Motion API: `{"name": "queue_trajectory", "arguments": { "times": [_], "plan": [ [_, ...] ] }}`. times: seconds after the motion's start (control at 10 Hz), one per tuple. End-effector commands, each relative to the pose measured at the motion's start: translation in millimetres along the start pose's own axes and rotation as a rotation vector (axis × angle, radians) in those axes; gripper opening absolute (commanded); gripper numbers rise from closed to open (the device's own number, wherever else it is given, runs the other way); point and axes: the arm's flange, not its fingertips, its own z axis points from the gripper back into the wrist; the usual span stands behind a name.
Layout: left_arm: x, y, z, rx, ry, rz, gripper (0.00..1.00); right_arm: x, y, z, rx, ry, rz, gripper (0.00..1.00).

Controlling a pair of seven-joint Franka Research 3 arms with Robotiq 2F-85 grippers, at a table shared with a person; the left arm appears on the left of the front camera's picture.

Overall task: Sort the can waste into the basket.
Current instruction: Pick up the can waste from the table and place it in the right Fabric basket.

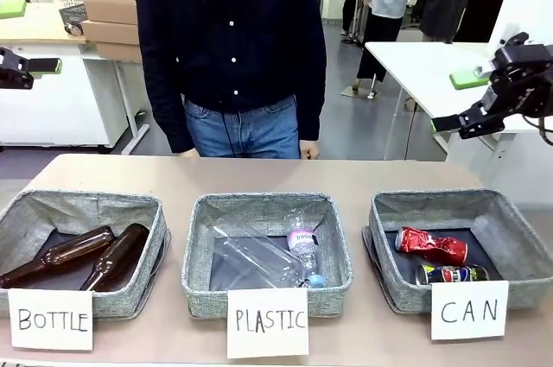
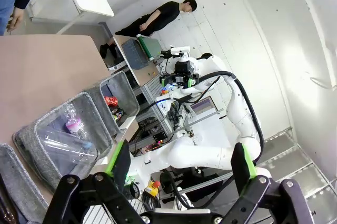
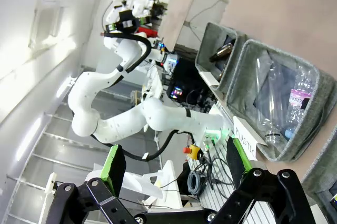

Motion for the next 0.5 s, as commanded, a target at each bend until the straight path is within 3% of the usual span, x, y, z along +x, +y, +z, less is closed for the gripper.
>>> {"name": "queue_trajectory", "arguments": {
  "times": [0.0, 0.4],
  "plan": [
    [1.8, -2.9, -2.4, -0.018, -0.015, 0.004, 1.00, -1.6, -0.5, 0.7, 0.003, 0.012, 0.023, 1.00],
    [1.8, -2.9, -2.4, -0.018, -0.015, 0.004, 1.00, -1.6, -0.5, 0.7, 0.003, 0.012, 0.023, 1.00]
  ]
}}
